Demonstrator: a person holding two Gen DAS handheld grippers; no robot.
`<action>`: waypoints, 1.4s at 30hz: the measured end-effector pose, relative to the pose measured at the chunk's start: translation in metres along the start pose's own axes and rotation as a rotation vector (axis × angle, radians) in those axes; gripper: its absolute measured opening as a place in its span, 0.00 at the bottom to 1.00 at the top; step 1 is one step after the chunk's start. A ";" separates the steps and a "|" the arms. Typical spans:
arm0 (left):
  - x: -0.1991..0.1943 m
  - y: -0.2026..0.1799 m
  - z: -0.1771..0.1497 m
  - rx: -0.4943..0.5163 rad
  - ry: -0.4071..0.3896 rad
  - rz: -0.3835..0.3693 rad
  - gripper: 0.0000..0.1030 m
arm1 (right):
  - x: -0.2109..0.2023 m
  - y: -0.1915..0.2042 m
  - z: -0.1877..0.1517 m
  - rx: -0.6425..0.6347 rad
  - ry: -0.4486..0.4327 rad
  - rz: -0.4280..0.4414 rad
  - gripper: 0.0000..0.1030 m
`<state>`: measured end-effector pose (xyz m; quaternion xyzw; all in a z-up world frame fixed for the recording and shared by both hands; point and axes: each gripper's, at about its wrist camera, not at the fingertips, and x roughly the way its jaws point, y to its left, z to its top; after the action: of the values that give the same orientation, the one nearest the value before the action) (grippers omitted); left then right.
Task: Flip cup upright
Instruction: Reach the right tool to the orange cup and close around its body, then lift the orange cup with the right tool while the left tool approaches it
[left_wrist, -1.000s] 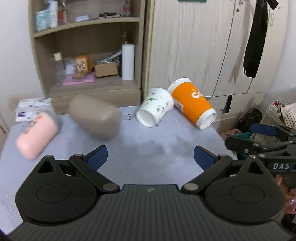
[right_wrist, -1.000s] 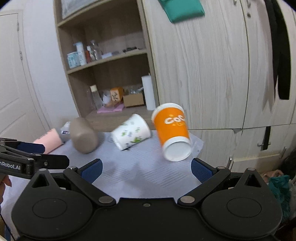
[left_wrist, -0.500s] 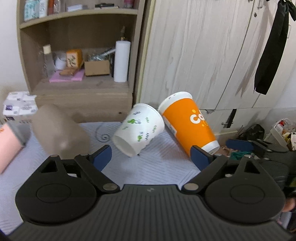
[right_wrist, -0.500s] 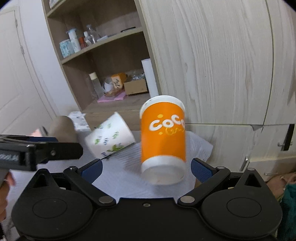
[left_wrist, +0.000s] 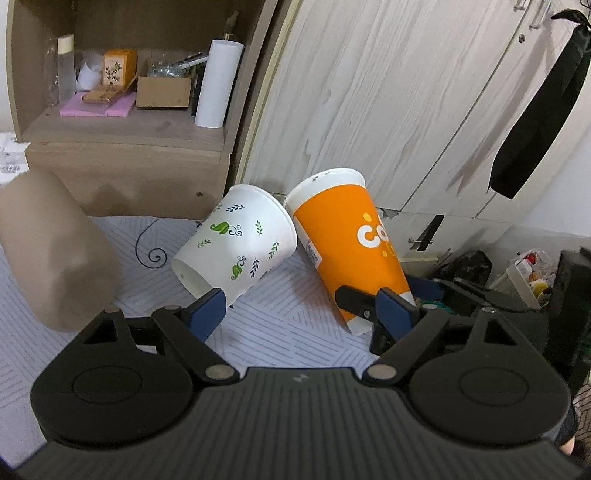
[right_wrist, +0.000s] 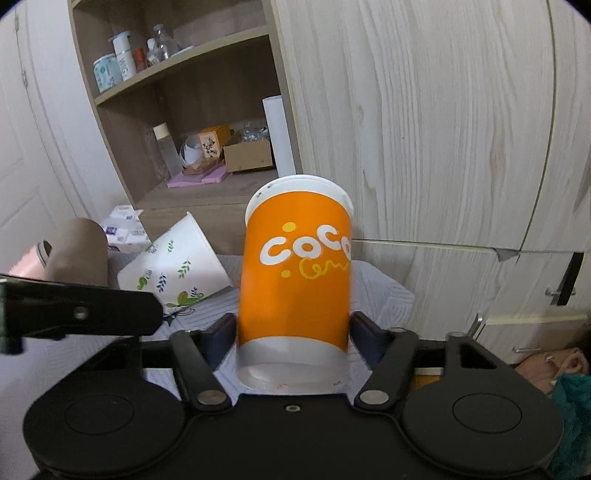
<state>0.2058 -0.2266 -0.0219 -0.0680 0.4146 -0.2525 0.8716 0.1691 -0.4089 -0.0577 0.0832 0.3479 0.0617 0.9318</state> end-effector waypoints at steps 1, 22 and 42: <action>0.000 0.000 0.000 -0.004 0.004 -0.007 0.85 | -0.002 0.000 -0.002 0.022 -0.004 0.005 0.69; -0.014 -0.005 -0.032 -0.070 0.132 -0.166 0.85 | -0.080 0.033 -0.057 0.186 -0.034 -0.009 0.69; -0.028 0.026 -0.069 -0.128 0.201 -0.228 0.68 | -0.103 0.080 -0.090 0.213 0.042 0.075 0.61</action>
<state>0.1481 -0.1838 -0.0558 -0.1443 0.5045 -0.3282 0.7855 0.0277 -0.3381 -0.0427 0.1935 0.3688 0.0608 0.9071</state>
